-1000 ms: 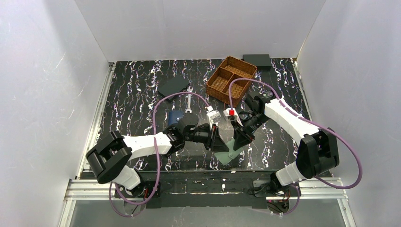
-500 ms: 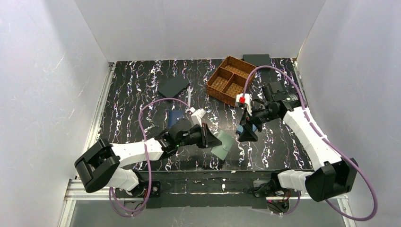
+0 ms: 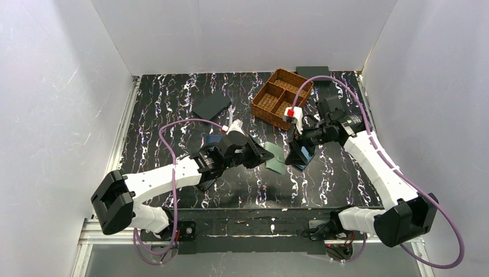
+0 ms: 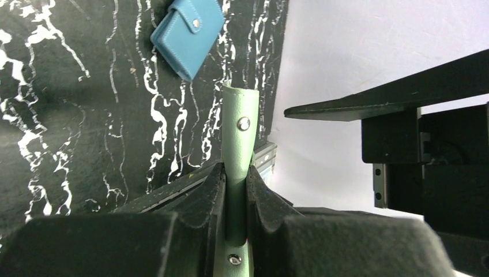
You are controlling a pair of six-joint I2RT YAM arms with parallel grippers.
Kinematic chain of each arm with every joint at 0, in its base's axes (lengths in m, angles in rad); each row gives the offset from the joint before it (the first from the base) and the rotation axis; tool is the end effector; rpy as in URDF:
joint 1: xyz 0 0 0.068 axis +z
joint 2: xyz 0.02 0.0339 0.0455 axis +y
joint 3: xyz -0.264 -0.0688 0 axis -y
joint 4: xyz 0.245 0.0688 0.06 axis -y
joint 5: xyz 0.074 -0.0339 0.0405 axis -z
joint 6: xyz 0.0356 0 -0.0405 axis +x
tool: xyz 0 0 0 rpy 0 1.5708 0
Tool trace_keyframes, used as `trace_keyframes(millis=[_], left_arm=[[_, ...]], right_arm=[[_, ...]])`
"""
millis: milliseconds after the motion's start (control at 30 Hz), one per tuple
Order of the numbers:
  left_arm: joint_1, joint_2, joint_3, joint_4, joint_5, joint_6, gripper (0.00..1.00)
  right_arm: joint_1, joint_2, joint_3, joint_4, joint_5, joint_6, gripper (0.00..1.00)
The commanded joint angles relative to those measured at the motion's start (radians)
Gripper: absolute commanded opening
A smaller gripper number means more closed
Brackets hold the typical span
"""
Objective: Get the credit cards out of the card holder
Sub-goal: Open the card holder.
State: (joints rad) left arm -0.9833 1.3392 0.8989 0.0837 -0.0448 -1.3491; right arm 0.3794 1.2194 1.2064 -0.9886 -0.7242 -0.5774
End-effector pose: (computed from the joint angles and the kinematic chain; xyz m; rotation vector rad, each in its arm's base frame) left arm 0.1728 -0.2565 0.2821 -0.4428 2.2018 -1.4141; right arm 0.2041 0.1068 0.3334 -1.3346 1.9986 0.8313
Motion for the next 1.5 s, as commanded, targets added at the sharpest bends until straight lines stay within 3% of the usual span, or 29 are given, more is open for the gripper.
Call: trace_keyframes(millis=[0, 267, 667, 1000, 1467], left_arm=[[-0.019, -0.010, 0.031, -0.136, -0.093, -0.038, 0.00], [-0.025, 0.010, 0.023, -0.095, -0.082, -0.038, 0.00], [-0.034, 0.038, 0.024, -0.034, -0.056, -0.034, 0.00], [-0.035, 0.013, 0.017, -0.019, -0.063, -0.021, 0.00], [-0.036, -0.016, -0.014, -0.016, -0.075, -0.028, 0.00]], right_arm=[[0.033, 0.031, 0.023, 0.067, 0.027, 0.069, 0.78], [0.097, 0.098, 0.030, 0.097, 0.065, 0.086, 0.67], [0.178, 0.163, 0.024, 0.123, 0.094, 0.099, 0.60], [0.202, 0.176, -0.005, 0.142, 0.183, 0.104, 0.48], [0.200, 0.156, -0.016, 0.154, 0.236, 0.108, 0.06]])
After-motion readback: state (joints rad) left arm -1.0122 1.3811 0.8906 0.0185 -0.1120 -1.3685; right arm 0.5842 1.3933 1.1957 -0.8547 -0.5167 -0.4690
